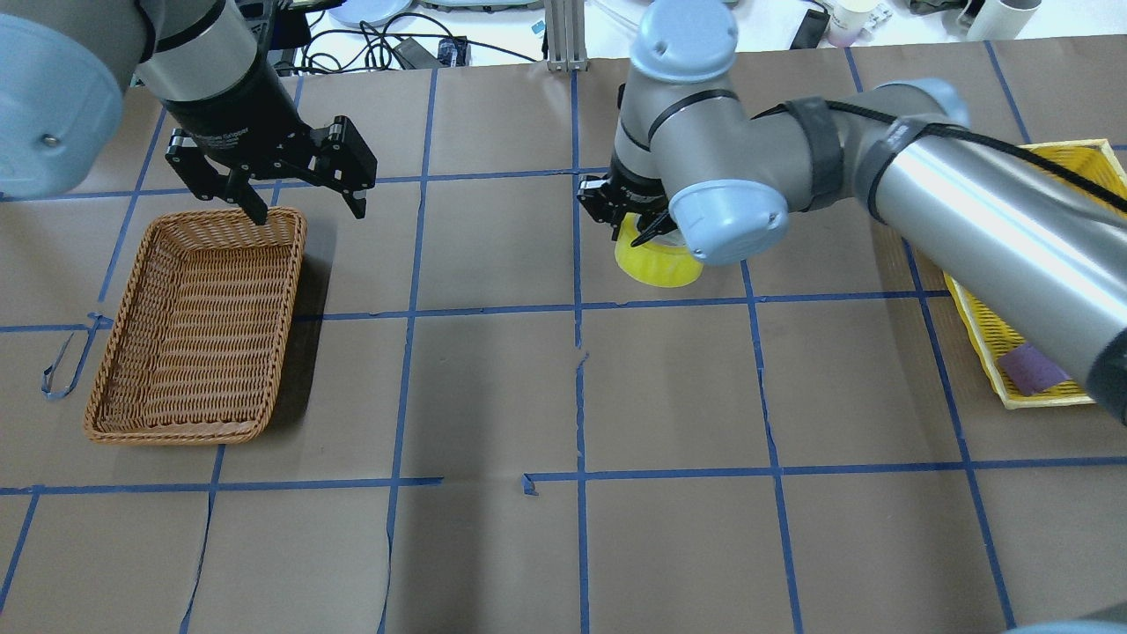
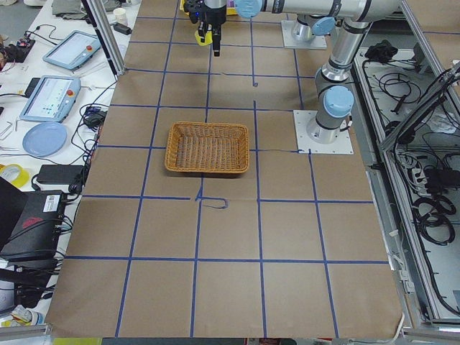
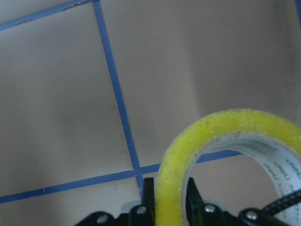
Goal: Transfer tape with both arms
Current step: 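Carry the tape roll to the table center and set it down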
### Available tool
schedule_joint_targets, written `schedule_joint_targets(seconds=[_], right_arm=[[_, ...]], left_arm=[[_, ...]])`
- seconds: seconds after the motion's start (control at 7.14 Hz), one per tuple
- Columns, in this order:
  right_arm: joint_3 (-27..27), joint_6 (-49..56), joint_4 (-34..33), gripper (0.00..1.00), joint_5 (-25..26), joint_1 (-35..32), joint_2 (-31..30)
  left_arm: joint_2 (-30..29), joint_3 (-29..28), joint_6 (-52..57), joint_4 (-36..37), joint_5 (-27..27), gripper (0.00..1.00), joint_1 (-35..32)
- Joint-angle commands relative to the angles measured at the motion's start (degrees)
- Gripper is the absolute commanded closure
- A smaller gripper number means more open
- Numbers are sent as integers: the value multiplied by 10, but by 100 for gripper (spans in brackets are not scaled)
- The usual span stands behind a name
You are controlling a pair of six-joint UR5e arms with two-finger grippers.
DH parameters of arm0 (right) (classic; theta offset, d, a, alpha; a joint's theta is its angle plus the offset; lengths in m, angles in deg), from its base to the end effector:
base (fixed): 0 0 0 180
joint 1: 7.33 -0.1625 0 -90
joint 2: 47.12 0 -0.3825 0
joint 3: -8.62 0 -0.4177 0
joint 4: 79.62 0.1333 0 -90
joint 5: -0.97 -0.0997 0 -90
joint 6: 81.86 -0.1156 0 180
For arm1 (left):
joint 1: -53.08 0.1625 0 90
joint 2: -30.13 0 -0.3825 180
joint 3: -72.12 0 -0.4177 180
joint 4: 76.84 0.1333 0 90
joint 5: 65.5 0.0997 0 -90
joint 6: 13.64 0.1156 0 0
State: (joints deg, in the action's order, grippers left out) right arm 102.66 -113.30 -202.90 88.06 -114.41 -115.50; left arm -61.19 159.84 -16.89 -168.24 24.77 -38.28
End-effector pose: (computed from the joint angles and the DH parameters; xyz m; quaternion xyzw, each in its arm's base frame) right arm 0.3185 -0.5628 0.2360 0.1230 0.9899 -0.0502 0.0504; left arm -0.1452 -0.5220 0.4355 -0.0165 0.9999 0.0037 0.0025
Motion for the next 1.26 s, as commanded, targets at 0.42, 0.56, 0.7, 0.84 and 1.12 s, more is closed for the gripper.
schedule_joint_targets(seconds=[0.42,0.56,0.7,0.84,1.12], right_arm=[[1,-150,-85,86,29,-101,92],[2,-149,-85,31,31,-101,93],[1,-149,-85,0,35,-100,87],[-3,-148,-77,0,35,-99,74],[-3,-84,-24,0,43,-58,7]], left_arm=[[0,1,0,0,0,0,0],[0,1,0,0,0,0,0],[0,1,0,0,0,0,0],[0,1,0,0,1,0,0],[0,2,0,0,0,0,0]])
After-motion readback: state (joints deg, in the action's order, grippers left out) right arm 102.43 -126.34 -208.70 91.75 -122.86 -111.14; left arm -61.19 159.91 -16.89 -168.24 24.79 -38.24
